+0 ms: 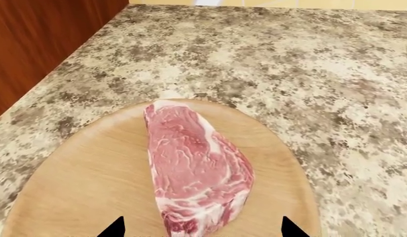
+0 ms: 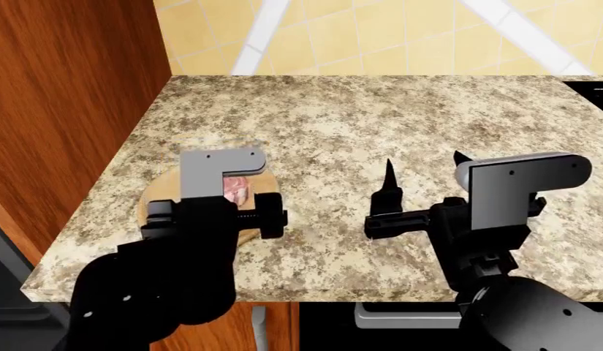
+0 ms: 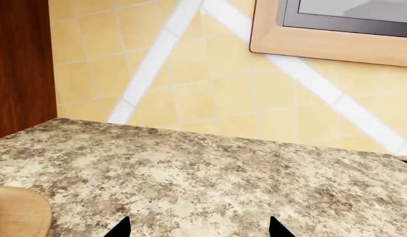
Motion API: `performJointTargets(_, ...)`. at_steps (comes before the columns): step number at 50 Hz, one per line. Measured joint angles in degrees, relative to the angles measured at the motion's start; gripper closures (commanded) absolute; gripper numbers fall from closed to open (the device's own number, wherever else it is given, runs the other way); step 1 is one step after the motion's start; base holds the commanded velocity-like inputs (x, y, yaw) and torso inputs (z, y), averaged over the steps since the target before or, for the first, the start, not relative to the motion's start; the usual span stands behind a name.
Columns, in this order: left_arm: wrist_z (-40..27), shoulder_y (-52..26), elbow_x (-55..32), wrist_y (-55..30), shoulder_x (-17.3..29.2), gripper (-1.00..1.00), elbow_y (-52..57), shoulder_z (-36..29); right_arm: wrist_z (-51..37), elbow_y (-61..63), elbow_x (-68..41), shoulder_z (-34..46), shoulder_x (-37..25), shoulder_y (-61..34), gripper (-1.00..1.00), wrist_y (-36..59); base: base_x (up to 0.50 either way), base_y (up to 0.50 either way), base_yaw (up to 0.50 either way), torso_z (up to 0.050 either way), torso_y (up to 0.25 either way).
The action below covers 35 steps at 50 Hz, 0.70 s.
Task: Place the steak on the rack of the oven.
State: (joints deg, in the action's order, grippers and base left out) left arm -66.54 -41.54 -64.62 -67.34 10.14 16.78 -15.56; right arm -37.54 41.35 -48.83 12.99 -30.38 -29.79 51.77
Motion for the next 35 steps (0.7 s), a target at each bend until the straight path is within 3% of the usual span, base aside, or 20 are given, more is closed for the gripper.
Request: performJointTargets(35, 4.2, -0.9, 2.9, 4.3, 0.9, -1.00, -5.3, -2.6, 0.7, -1.6, 0.9, 1.0, -0.3, 0.3, -1.00, -1.5, 0.00, 0.00, 0.00, 0.000, 0.000)
